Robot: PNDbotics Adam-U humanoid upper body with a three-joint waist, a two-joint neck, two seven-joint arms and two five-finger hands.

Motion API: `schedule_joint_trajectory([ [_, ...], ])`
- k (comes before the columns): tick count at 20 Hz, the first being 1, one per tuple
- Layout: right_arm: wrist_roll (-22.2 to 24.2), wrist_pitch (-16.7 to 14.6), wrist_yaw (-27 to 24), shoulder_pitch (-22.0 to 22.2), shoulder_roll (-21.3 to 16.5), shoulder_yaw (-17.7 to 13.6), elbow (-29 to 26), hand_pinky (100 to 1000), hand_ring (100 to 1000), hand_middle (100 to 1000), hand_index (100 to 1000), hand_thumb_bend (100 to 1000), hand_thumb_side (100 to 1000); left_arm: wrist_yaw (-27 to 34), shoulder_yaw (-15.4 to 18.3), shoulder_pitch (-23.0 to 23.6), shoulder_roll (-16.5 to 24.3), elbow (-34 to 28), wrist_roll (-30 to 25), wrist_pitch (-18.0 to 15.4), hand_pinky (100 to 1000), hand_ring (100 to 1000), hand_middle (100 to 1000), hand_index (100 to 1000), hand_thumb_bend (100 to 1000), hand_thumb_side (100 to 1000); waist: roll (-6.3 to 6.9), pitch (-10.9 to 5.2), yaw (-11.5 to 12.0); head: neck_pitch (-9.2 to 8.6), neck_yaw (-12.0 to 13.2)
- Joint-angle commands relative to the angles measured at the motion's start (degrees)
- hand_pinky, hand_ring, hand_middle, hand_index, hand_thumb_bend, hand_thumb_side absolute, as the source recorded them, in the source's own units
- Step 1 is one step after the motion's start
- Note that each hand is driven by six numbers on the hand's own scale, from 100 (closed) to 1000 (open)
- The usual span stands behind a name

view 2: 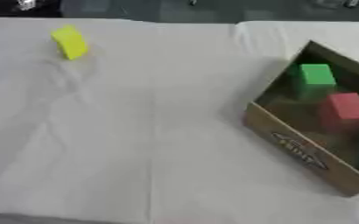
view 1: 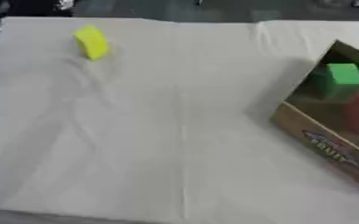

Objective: Pick up the objects with one hand, pass them to the other hand, and then place them into the box on the other side of the table.

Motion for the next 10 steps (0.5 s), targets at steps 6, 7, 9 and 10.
schedule_joint_trajectory([
  [6, -0.6, 0.9, 0.4, -0.3, -2.2, -0.8, -0.8, 1000, 762, 770, 813, 100, 736, -13.4, -0.2, -7.5, -2.8, 11.4, -13.9, -2.8, 825, 816, 760, 885, 676, 481, 0.65, 0.92, -0.6, -2.27, 1.7],
  [7, -0.6, 1.0, 0.7, -0.2, -2.1, -0.7, -0.9, 1000, 761, 769, 814, 100, 738, -15.1, 0.4, -8.2, -3.6, 12.9, -15.1, -3.4, 824, 814, 757, 885, 670, 488, 0.63, 1.07, -0.7, -2.43, 1.7],
  [9, -0.6, 1.1, 1.1, -0.1, -2.0, -0.7, -1.0, 1000, 762, 770, 813, 100, 741, -17.6, 1.6, -9.5, -4.8, 15.7, -16.4, -4.3, 825, 815, 757, 878, 675, 500, 0.60, 1.37, -0.8, -2.63, 1.9],
  [10, -0.6, 1.1, 1.3, -0.1, -1.9, -0.7, -0.9, 1000, 763, 771, 813, 100, 743, -19.0, 2.1, -10.3, -5.4, 17.3, -16.8, -4.5, 826, 815, 753, 858, 694, 516, 0.59, 1.58, -0.9, -2.61, 2.3],
])
